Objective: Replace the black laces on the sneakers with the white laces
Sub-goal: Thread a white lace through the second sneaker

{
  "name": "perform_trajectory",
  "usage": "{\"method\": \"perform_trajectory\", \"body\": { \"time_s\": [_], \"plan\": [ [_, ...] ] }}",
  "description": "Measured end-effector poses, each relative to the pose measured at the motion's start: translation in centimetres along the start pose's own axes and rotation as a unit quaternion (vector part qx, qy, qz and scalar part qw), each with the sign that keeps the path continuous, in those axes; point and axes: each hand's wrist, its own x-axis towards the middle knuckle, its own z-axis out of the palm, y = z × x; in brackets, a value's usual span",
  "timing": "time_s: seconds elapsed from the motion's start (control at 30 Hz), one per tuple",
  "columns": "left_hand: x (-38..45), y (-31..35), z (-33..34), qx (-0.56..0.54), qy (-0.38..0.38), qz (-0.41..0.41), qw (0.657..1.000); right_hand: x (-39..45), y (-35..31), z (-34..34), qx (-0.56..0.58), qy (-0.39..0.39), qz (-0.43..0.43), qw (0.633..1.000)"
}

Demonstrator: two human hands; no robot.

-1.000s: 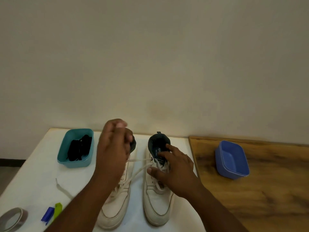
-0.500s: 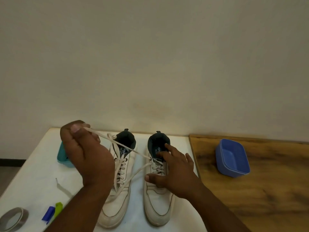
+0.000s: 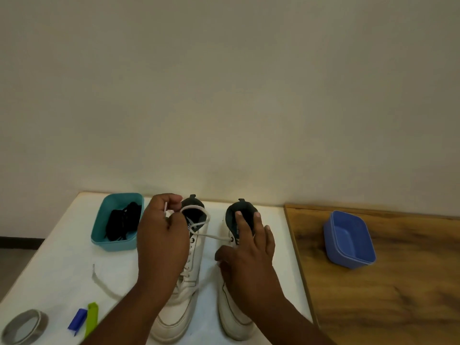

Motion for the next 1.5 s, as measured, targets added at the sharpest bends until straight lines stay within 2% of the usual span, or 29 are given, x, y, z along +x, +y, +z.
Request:
{"method": "perform_trajectory", "body": {
  "time_s": [0.07, 0.17, 0.23, 0.3, 0.37, 0.47, 0.53, 0.6, 0.63, 0.7, 0.73, 0.77, 0.83, 0.9, 0.97, 1.07, 1.17, 1.27, 1.33, 1.43, 1.5],
  "plan": [
    [-0.1, -0.9, -0.1, 0.107, -0.040, 0.056, 0.992, 0.3, -0.3, -1.3, 0.141, 0.057, 0.014, 0.988],
    [-0.2, -1.4, 0.2, 0.294, -0.069, 0.104, 0.948, 1.5, -1.1, -5.3, 0.325, 0.198, 0.018, 0.925],
    [-0.7, -1.2, 0.6, 0.286, -0.139, 0.173, 0.932, 2.0, -1.4, -7.2, 0.373, 0.272, 0.010, 0.887],
    [-1.6, -0.3, 1.0, 0.182, -0.266, 0.228, 0.919, 1.7, -1.6, -8.0, 0.403, 0.318, -0.017, 0.858],
    [-2.7, 0.8, 1.3, 0.105, -0.378, 0.229, 0.891, 1.2, -2.0, -8.4, 0.414, 0.326, -0.035, 0.849],
    [-4.0, 1.5, 1.6, 0.072, -0.419, 0.252, 0.869, 1.1, -2.4, -8.7, 0.431, 0.319, -0.054, 0.842],
    [-3.8, 1.1, 2.0, 0.136, -0.412, 0.257, 0.864, 1.5, -1.6, -9.3, 0.445, 0.327, -0.079, 0.830],
    [-3.3, -0.2, 2.1, 0.245, -0.397, 0.234, 0.853, 1.9, -0.5, -10.4, 0.474, 0.336, -0.068, 0.811],
    [-3.2, -0.9, 2.1, 0.303, -0.400, 0.226, 0.835, 1.9, -0.2, -11.1, 0.519, 0.334, -0.021, 0.786],
    [-3.1, -1.9, 1.8, 0.387, -0.412, 0.233, 0.791, 2.0, -0.2, -11.9, 0.639, 0.329, 0.101, 0.688],
    [-3.2, -2.0, 1.6, 0.401, -0.411, 0.242, 0.782, 2.1, -0.3, -11.8, 0.648, 0.306, 0.172, 0.676],
    [-3.4, -2.0, 1.4, 0.389, -0.409, 0.241, 0.790, 2.3, 0.0, -11.2, 0.621, 0.250, 0.244, 0.702],
    [-3.7, -1.3, 1.2, 0.327, -0.400, 0.205, 0.832, 2.7, 0.7, -9.2, 0.520, 0.061, 0.326, 0.787],
    [-3.8, -0.5, 1.7, 0.238, -0.357, 0.170, 0.887, 2.1, 1.1, -7.5, 0.420, -0.082, 0.322, 0.845],
    [-3.5, -0.3, 2.3, 0.130, -0.323, 0.117, 0.930, 1.3, 1.0, -6.2, 0.385, -0.155, 0.290, 0.862],
    [-3.3, -0.8, 2.9, 0.079, -0.357, 0.072, 0.928, 0.9, 0.8, -4.9, 0.349, -0.218, 0.284, 0.866],
    [-3.3, -1.4, 3.0, 0.039, -0.337, 0.052, 0.939, 1.0, 0.6, -4.6, 0.308, -0.230, 0.258, 0.886],
    [-3.0, -1.7, 3.1, 0.054, -0.323, 0.038, 0.944, 0.6, 0.3, -4.9, 0.305, -0.228, 0.235, 0.894],
    [-3.1, -1.3, 3.2, 0.048, -0.329, 0.045, 0.942, 0.5, 0.5, -4.6, 0.272, -0.259, 0.200, 0.905],
    [-3.8, -0.9, 3.2, 0.020, -0.355, 0.034, 0.934, 0.6, 0.5, -4.6, 0.284, -0.295, 0.178, 0.895],
    [-3.8, -0.9, 3.1, 0.018, -0.358, 0.029, 0.933, 0.7, 0.9, -4.5, 0.290, -0.289, 0.168, 0.897]
  ]
}}
